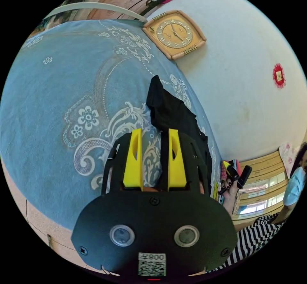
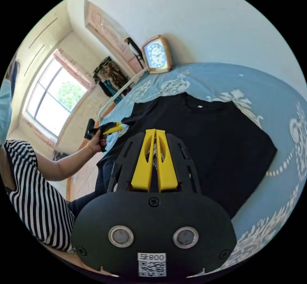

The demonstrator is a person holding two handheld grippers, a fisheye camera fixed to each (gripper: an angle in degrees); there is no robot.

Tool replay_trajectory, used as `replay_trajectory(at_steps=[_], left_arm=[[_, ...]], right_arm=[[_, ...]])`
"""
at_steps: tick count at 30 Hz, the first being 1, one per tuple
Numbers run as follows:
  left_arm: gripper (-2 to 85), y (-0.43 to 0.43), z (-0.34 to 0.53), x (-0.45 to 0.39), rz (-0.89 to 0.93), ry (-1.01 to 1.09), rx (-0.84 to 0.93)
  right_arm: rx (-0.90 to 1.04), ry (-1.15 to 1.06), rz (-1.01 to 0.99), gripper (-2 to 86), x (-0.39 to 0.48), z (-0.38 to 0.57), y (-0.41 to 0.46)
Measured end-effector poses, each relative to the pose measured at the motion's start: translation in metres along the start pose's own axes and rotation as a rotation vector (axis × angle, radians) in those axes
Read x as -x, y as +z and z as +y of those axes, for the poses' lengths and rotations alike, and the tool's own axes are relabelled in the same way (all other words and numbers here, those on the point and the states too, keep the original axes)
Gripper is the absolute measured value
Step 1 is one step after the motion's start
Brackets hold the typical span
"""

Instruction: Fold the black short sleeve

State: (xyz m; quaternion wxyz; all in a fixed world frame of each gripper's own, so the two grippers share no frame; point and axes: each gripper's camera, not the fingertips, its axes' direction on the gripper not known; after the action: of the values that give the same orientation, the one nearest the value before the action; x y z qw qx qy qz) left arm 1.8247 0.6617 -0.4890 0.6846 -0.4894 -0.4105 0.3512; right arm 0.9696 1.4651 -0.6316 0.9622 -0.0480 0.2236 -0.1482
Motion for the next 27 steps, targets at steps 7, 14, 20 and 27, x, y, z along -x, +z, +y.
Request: replay_trajectory(at_steps=[7,14,20,27], left_arm=[[5.9,-0.053,-0.029,0.071,0.098,-0.008,-0.021],[2.3,-0.107,-0.031,0.127,0.175,-0.011,-0.07],[1.6,-0.141,-0.031,0.15,0.21,-0.017,-0.08],[1.4,-0.169,-0.028,0.155,0.217,-0.014,-0.082]], right_arm=[[0.199,-0.192,-0.125,3.3,0.05,-0.148,0.144],[0.367,-0.374,-0.113,5.7,0.117,-0.279,0.289],[0.474,-0.473,-0.058,7.2,0.162,-0.363,0.381],[0.674,-0.58,0.046,7.1,0.208,-0.414,0.483]])
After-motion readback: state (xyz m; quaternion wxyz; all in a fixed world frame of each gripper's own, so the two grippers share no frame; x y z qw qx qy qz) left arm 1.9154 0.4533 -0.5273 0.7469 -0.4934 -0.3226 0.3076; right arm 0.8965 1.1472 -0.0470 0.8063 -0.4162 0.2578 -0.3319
